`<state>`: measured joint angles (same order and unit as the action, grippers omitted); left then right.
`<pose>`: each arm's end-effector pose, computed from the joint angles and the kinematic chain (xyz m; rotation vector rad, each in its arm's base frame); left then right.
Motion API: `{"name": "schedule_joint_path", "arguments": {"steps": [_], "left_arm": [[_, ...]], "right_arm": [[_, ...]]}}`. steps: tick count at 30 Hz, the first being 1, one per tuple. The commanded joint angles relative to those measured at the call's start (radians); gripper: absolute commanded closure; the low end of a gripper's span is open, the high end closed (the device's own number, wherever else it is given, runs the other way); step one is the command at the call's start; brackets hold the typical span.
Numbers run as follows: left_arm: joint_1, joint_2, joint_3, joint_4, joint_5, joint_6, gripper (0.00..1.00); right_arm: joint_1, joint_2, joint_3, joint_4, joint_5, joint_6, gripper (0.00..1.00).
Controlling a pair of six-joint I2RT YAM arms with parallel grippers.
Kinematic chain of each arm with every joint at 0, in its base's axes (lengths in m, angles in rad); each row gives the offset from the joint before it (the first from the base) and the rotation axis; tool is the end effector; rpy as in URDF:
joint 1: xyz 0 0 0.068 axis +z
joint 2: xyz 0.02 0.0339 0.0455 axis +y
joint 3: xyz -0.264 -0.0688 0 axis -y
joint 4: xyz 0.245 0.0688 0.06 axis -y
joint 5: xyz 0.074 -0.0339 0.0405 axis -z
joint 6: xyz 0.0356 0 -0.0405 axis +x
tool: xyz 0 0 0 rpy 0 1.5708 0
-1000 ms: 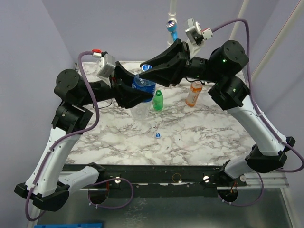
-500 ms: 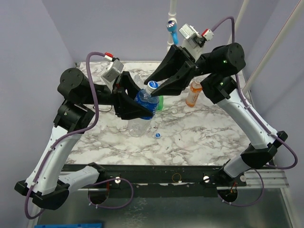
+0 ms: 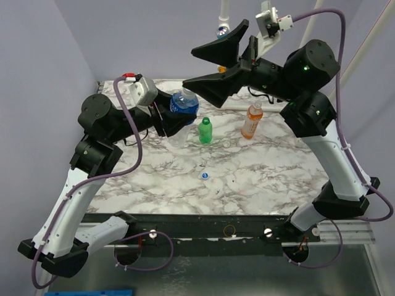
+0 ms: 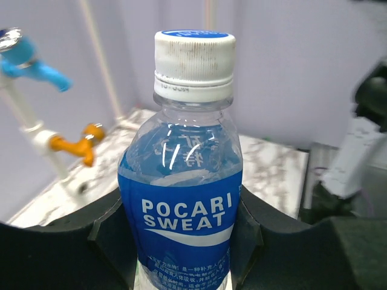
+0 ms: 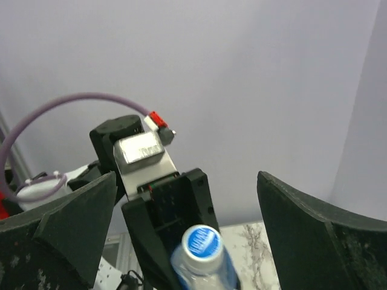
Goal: Unscrew the bottle caps
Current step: Unscrew the bottle cap from the plastic bottle.
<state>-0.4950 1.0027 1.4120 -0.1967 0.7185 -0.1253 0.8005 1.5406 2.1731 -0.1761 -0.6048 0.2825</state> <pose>0.1450 -0.1049 0.5098 0.8646 1.2103 -0.9922 0.1713 0.2056 0.6161 -0.8615 0.9759 1.2741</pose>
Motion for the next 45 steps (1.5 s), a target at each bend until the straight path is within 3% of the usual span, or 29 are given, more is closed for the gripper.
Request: {"name": "schedule_joint_path", "arguments": {"steps": [1, 5, 11, 19, 27, 32, 38, 40, 45], "left_arm": [[-0.001, 0.008, -0.025, -0.019, -0.283, 0.208, 1.00], [-0.004, 0.018, -0.024, -0.017, -0.331, 0.228, 1.00], [-0.007, 0.017, -0.030, -0.009, -0.314, 0.215, 1.00], [-0.007, 0.013, -0.037, 0.002, -0.310, 0.197, 1.00], [-0.007, 0.004, -0.050, 0.006, -0.306, 0.191, 1.00], [-0.007, 0.002, -0.046, 0.008, -0.301, 0.182, 1.00], [-0.007, -0.004, -0.043, 0.008, -0.294, 0.173, 1.00], [-0.007, -0.006, -0.042, 0.008, -0.294, 0.170, 1.00], [-0.007, -0.006, -0.041, 0.008, -0.294, 0.170, 1.00]], "right_arm": [[0.108, 0.100, 0.134, -0.291, 0.369, -0.157, 0.01], [0.126, 0.109, 0.123, -0.295, 0.526, -0.168, 0.11], [0.129, 0.046, -0.028, -0.185, 0.628, -0.186, 0.21], [0.129, 0.017, -0.109, -0.098, 0.611, -0.155, 0.41], [0.129, -0.014, -0.152, -0.039, 0.543, -0.133, 0.44], [0.129, -0.004, -0.143, -0.056, 0.538, -0.117, 0.64], [0.129, 0.021, -0.114, -0.105, 0.539, -0.109, 0.44], [0.129, 0.019, -0.120, -0.099, 0.539, -0.107, 0.44], [0.129, 0.024, -0.107, -0.098, 0.523, -0.101, 0.53]]}}
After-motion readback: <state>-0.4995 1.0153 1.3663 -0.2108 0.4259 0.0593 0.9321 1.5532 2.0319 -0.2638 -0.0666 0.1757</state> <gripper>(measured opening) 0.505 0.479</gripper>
